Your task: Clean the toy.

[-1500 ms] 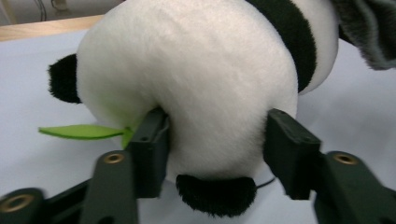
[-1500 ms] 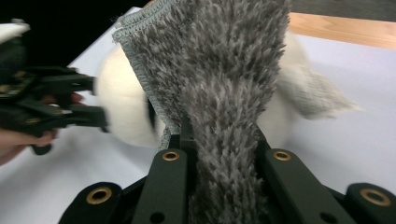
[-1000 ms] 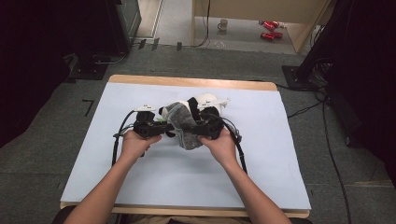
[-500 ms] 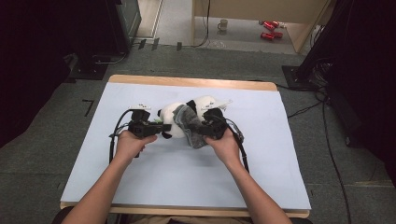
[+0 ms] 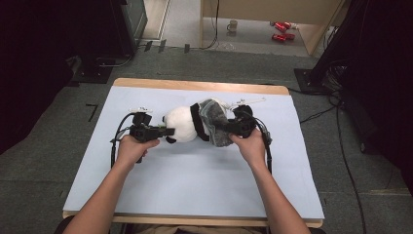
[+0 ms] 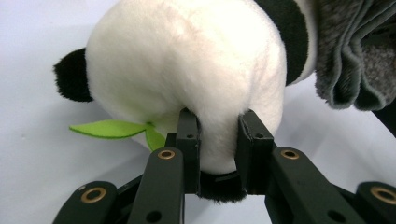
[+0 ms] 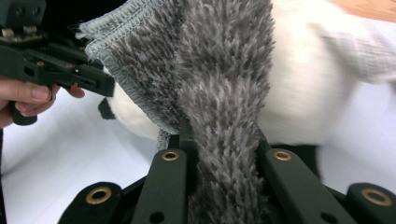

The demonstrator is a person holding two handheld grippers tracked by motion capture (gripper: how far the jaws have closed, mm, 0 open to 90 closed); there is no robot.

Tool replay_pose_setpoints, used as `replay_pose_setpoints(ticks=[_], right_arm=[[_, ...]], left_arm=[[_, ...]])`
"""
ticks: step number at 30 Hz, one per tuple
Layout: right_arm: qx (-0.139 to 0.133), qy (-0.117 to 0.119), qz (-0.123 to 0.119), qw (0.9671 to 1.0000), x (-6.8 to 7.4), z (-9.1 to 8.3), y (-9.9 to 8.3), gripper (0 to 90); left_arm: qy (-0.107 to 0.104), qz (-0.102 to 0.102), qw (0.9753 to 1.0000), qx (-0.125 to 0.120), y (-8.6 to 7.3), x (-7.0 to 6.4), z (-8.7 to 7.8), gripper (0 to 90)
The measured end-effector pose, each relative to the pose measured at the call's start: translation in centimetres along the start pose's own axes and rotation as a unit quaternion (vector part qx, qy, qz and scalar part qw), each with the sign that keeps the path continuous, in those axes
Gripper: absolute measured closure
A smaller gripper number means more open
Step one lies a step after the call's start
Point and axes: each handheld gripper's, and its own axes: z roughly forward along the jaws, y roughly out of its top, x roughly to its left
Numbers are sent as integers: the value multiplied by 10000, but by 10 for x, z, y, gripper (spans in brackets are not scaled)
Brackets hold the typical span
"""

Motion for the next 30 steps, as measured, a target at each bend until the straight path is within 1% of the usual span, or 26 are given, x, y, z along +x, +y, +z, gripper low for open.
replay_pose_setpoints(ticks=[1,3,4,7,9,12,16,19,20,22,23,24,27,29,30], right_arm=[[-37,0,64,10000,-4,-2,-1,773],[-62,7,204,9998,-12,-6,-2,772],[-71,19,273,9996,-17,-7,-3,772],[-95,-11,368,9993,-25,-9,-6,773],[-86,-65,391,9992,-28,-11,-7,773],[-91,-251,486,9985,-37,-14,-10,773],[-51,-393,672,9970,-49,-12,-19,774],[1,-499,732,9961,-54,-10,-22,774],[23,-567,745,9956,-56,-10,-23,774],[122,-765,756,9941,-59,-10,-23,775],[119,-802,786,9936,-61,-11,-24,775],[73,-781,816,9936,-62,-13,-23,775],[-146,-756,781,9940,-60,-23,-19,775],[-213,-715,741,9945,-55,-29,-14,775],[-264,-706,682,9948,-51,-32,-11,775]], left_arm=[[-25,-59,10000,-3,0,1,0,740],[-7,-62,10000,4,-1,2,0,740],[9,-28,10000,15,-1,2,0,740],[16,-14,10000,35,-1,2,0,739],[19,-33,10000,47,-1,3,0,739],[27,-61,10000,47,-1,5,0,739],[25,-17,10000,68,-2,5,0,736],[20,-28,10000,73,-2,5,0,736],[28,-29,10000,84,-2,6,0,735],[18,-115,9999,43,-2,7,-1,733],[4,-152,9999,31,-3,8,-1,729],[-6,-186,9998,12,-3,8,-1,728],[4,-146,9999,-7,-3,7,0,729],[13,-115,9999,-11,-3,6,0,729],[25,-101,9999,-3,-3,6,0,729]])
